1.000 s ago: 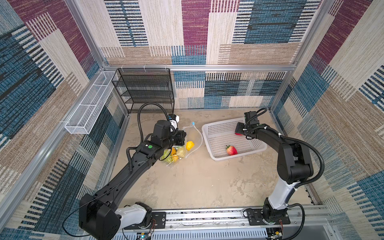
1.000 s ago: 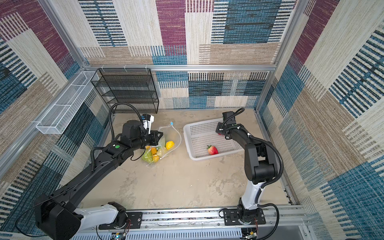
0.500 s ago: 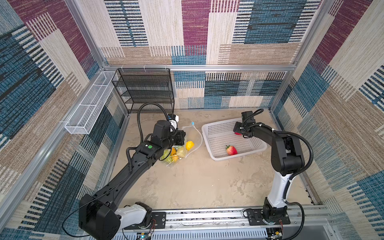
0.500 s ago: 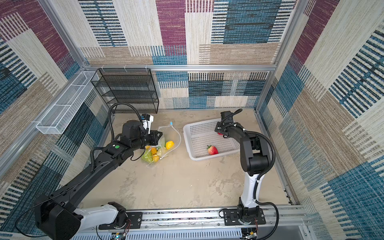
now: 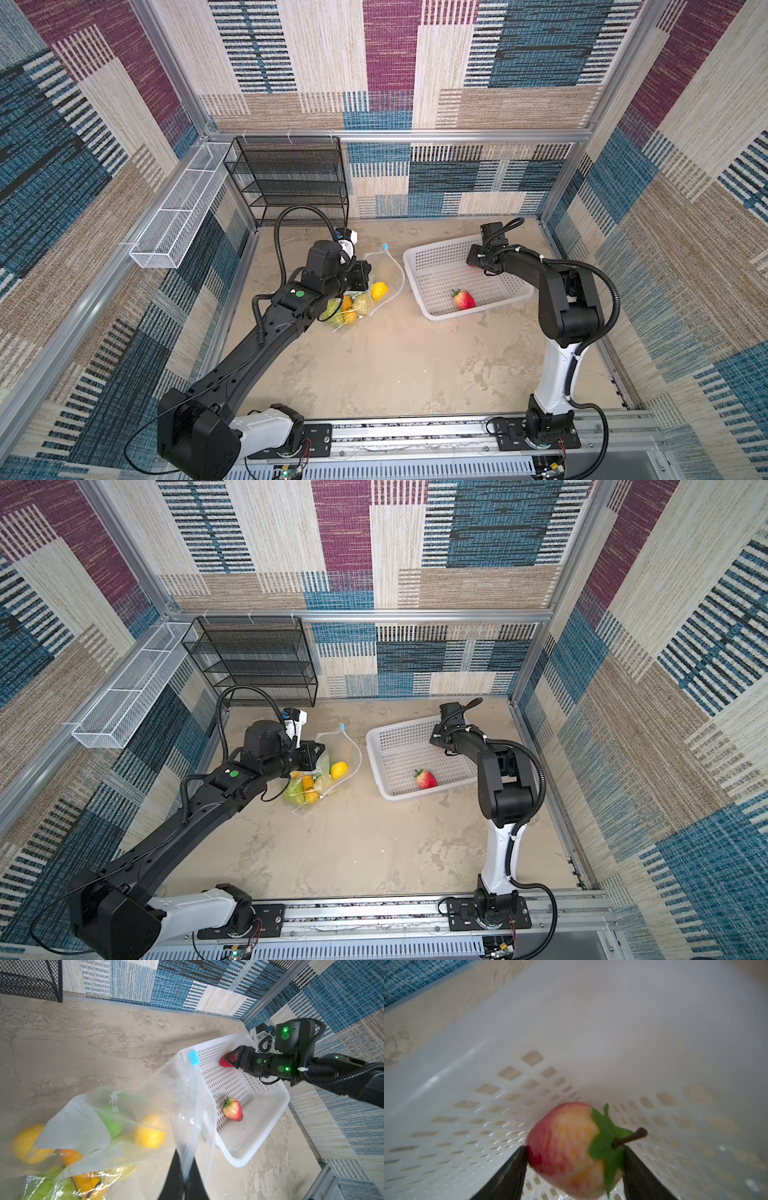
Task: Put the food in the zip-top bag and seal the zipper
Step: 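Lower the right gripper and grasp the strawberry farthest from the robot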
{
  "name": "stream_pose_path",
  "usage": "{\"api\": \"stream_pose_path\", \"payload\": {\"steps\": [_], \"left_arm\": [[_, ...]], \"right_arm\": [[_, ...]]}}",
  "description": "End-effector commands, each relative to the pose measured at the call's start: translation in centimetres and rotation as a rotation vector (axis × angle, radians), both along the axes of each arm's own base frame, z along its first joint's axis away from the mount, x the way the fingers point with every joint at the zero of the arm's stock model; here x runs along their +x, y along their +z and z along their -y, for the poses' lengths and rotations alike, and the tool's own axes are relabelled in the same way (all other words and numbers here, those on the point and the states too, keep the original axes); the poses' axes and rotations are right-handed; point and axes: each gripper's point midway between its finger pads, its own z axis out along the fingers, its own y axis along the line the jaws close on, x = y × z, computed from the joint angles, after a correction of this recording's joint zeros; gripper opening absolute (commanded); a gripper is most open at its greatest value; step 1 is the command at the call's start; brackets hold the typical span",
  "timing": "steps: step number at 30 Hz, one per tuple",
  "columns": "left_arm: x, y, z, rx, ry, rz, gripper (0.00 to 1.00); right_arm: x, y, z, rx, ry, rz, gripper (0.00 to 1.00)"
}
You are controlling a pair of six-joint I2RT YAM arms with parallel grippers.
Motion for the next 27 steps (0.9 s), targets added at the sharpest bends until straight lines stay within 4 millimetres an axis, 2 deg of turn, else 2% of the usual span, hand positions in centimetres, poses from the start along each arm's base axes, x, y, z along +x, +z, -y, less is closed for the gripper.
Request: {"api": "stream_pose_path", "payload": {"steps": [1,7,10,17,21,27], "left_arm": [[0.1,0.7,-0.2,0.010,0.005,0.030,0.00],[0.2,0.6,-0.2,0.011,0.004,0.028,0.00],[0.1,0.6,-0.2,0.006,0.003,0.027,0.00],[0.1,0.9,-0.2,0.001,0.003,0.031,0.00],[0.0,1.2,-0.4,0.004,0.008,0.043,0.00],[-0.1,1.4,-0.4,0.005,0.007,0.049,0.00]], "right_arm": [[-0.8,-0.1,0.3,-0.026,0.007,-0.010,0.64],[-4.3,0.2,0.6,-0.031,0.021,-0.027,0.67],[-5.5,1.1,0.8,-0.036,0.024,-0.017,0.70],[-5.3,3.9,0.9,-0.056,0.042,0.020,0.84],[-5.7,3.3,0.8,-0.031,0.026,-0.010,0.84],[-7.3,2.9,-0.4,0.076,0.020,-0.004,0.84]]}}
